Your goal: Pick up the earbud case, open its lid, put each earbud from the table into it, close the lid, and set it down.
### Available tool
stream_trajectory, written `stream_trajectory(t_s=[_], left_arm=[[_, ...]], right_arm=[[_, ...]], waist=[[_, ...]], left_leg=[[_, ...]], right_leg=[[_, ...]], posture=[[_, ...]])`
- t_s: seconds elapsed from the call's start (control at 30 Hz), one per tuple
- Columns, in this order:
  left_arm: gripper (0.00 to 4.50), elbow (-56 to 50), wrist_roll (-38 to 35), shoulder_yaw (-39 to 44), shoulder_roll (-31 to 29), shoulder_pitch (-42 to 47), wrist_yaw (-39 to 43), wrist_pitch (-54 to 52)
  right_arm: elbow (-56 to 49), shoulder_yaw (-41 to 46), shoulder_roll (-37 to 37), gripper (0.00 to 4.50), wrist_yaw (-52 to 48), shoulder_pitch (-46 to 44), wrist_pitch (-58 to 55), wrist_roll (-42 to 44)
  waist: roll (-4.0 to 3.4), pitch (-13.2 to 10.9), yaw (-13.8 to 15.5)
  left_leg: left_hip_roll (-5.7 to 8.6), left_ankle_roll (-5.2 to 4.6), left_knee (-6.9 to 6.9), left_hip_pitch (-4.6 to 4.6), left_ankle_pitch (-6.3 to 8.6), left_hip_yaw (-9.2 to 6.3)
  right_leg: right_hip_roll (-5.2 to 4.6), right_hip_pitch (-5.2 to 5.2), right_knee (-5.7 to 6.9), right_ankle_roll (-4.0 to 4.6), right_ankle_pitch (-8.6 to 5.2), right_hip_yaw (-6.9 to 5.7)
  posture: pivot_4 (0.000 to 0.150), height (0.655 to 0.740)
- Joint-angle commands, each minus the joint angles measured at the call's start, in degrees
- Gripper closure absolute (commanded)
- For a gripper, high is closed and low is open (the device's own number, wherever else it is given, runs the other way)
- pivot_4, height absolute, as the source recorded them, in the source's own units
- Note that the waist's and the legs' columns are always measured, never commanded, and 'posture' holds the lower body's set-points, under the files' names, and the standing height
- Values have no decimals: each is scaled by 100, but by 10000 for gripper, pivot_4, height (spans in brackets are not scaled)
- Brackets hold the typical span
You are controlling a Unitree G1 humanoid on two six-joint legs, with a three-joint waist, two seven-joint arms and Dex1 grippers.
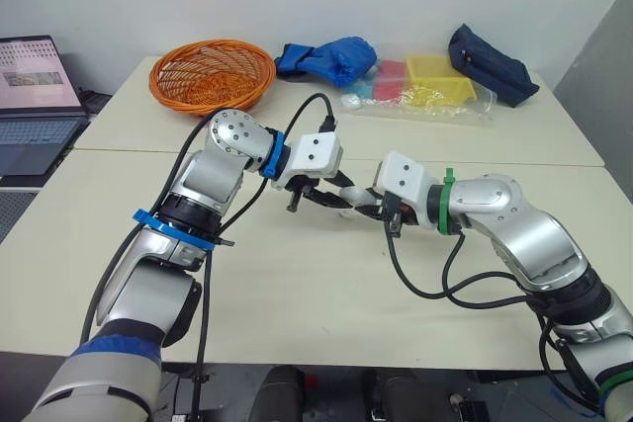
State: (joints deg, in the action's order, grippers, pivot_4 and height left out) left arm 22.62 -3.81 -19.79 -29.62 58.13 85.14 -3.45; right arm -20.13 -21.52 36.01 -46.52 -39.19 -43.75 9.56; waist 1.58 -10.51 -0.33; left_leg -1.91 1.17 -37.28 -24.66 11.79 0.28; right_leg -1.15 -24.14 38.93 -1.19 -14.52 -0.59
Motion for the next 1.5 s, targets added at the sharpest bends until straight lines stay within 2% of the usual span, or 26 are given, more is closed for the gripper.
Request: stream_trajectory(t_s=[0.03,0.33,0.5,0.63,0.7,0.87,1.0,1.23,1.5], left_arm=[[37573,-146,-67,67,17,88,56,-42],[37573,-109,-24,79,63,101,-43,-85],[37573,-185,-155,143,80,50,-8,-327],[37573,-9,-601,435,183,-101,5,-791],[37573,12,-837,604,228,-155,-16,-1142],[37573,-120,-1513,1029,167,-334,-86,-2464],[37573,-536,-1884,1213,190,-489,-287,-3234],[37573,-724,-1925,1175,244,-560,-608,-3367],[37573,-954,-1991,1123,206,-671,-608,-3401]], right_arm=[[-82,196,-13,37182,35,-46,88,-38],[-114,225,-24,37182,-8,-124,51,-10],[-135,384,42,20580,-97,-106,71,102],[-487,1110,140,5065,-324,90,-94,722],[-597,1513,97,266,-220,145,-296,1000],[-831,2240,-218,266,218,373,-500,1479],[-924,2132,-235,266,470,442,-475,1410],[-835,1797,-160,266,493,366,-267,1324],[-510,1740,-142,266,611,267,-57,1150]], waist=[[0,0,0],[0,0,0],[0,0,-1],[0,0,0],[0,0,1],[0,0,-7],[0,0,-17],[0,0,-10],[0,0,-9]], left_leg=[[0,0,0,0,0,0],[0,0,0,0,0,0],[0,0,0,0,0,-1],[0,0,0,0,0,-1],[0,0,0,0,0,-1],[-1,0,0,2,0,-6],[-1,-1,2,3,-1,-5],[1,0,0,3,-1,-5],[1,-1,1,3,-1,-2]], right_leg=[[0,0,0,0,0,0],[0,0,0,0,0,0],[0,0,0,0,0,0],[0,0,0,0,0,-1],[0,1,-1,0,0,-1],[1,2,3,0,0,-3],[1,1,5,1,-1,-1],[0,3,4,1,-1,-1],[0,2,3,2,-1,2]], posture=[[1500,7400],[1500,7400],[1500,7400],[1500,7400],[1500,7400],[1500,7400],[1500,7400],[1500,7400],[1500,7400]])
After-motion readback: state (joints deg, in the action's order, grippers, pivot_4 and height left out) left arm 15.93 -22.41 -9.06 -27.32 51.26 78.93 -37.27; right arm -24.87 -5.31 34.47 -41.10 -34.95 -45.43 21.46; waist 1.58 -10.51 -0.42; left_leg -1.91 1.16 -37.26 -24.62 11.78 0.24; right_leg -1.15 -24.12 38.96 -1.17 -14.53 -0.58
